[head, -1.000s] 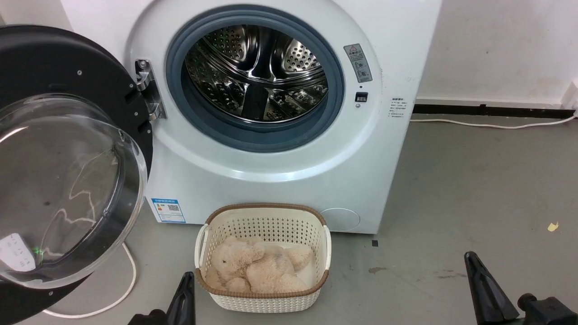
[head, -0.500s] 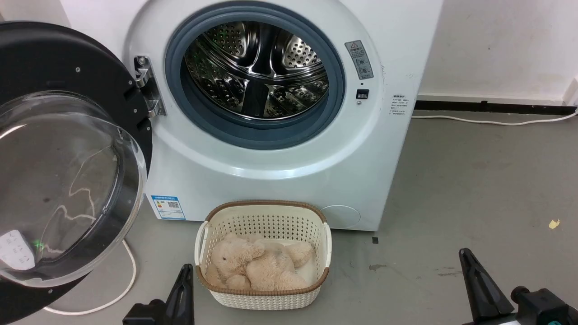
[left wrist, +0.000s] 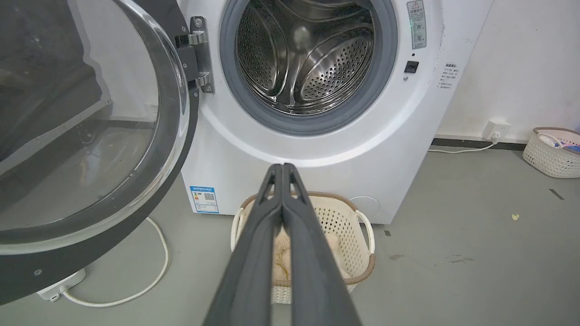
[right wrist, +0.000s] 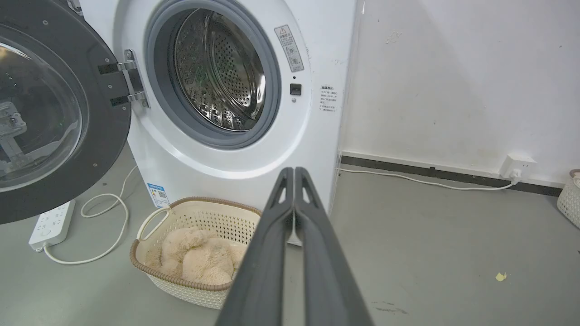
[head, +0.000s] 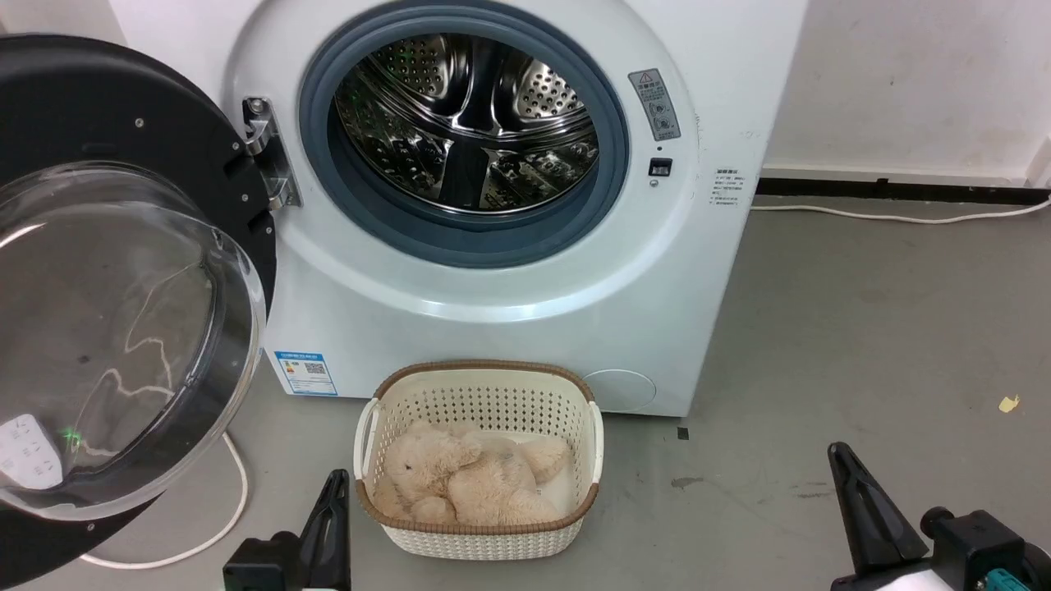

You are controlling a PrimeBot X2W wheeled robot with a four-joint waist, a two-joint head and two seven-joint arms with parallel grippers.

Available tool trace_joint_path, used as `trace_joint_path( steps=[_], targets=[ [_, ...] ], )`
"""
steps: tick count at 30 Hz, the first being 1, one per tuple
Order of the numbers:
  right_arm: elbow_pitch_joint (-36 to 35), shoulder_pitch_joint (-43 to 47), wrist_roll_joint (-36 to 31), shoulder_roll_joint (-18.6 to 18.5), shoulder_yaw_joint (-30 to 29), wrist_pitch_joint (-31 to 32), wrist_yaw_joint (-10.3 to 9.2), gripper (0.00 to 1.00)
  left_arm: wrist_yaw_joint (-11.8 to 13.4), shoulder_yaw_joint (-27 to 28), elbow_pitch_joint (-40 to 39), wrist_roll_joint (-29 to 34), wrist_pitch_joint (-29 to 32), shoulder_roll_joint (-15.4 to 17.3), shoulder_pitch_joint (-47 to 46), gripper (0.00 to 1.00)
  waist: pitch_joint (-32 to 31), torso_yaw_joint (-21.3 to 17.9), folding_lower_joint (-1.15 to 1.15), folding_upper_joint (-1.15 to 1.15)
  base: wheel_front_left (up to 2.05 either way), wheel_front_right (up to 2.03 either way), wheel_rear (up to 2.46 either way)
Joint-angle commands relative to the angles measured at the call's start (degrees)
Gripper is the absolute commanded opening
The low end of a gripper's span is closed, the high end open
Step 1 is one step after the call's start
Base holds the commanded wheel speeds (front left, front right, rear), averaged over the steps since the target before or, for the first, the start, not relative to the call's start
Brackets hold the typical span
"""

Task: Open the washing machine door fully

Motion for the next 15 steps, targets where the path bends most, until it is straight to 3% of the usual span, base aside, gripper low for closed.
trace_joint_path(
  steps=[1,15],
  targets=[
    [0.1,-1.0,-0.5,0.1,0.1,0.4,-0.02,0.0,-0.3,0.6,-0.3,0.8,0.4,-0.2,-1.2,0.0,0.1,0.0,-0.01,0.0,0.0,0.0,0.0],
    [0.2,-2.0,-0.9,0.1,0.5,2.1,-0.03,0.0,-1.2,1.9,-0.5,2.4,2.0,-0.8,-2.3,0.0,0.5,0.1,-0.01,0.0,0.0,0.0,0.0]
  ],
)
